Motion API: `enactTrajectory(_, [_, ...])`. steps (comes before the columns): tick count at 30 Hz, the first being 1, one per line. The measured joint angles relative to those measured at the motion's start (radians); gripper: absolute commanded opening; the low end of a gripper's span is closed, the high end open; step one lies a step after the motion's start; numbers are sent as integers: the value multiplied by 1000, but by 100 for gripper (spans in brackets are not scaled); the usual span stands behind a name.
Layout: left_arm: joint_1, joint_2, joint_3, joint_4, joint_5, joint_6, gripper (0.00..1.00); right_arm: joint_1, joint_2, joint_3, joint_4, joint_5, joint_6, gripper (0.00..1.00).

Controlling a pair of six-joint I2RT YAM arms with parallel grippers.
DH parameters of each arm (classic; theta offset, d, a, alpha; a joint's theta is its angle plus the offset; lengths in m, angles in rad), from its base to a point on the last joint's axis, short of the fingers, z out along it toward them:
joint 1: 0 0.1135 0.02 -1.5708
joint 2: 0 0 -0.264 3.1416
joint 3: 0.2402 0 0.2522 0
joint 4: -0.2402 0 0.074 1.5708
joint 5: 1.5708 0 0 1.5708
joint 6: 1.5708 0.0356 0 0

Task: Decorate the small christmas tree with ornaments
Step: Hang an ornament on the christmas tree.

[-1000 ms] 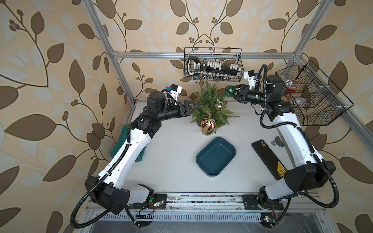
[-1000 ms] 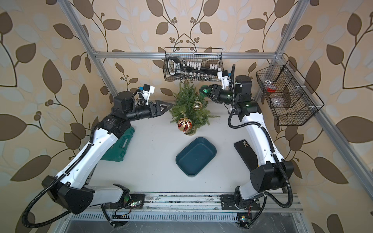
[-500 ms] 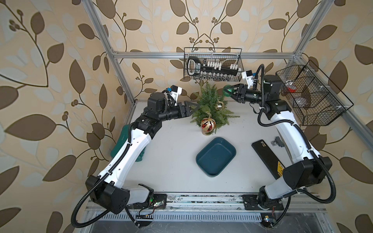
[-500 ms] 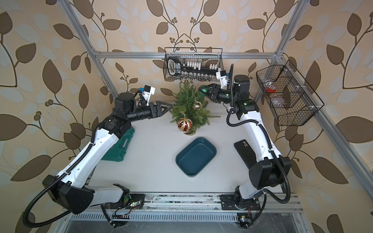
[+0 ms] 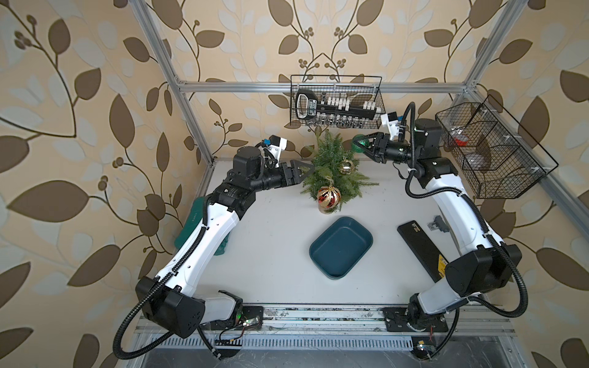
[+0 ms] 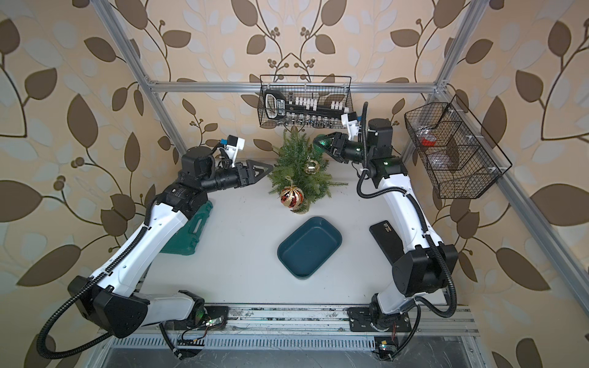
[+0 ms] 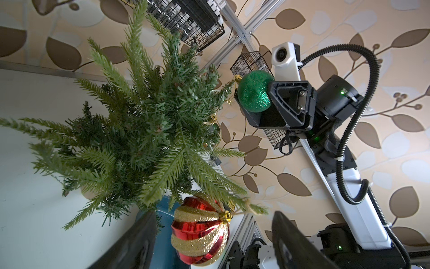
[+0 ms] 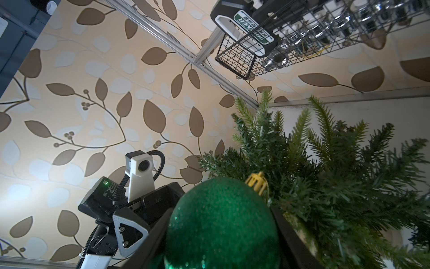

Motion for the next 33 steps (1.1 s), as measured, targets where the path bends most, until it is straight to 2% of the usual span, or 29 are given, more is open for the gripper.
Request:
enactTrajectory(15, [0, 0, -2, 18, 0, -1, 79, -20, 11, 2, 20, 36, 31, 56])
enactTrajectory(33, [6, 0, -18, 27, 1, -21, 79, 13, -66, -34, 68, -42, 60, 56])
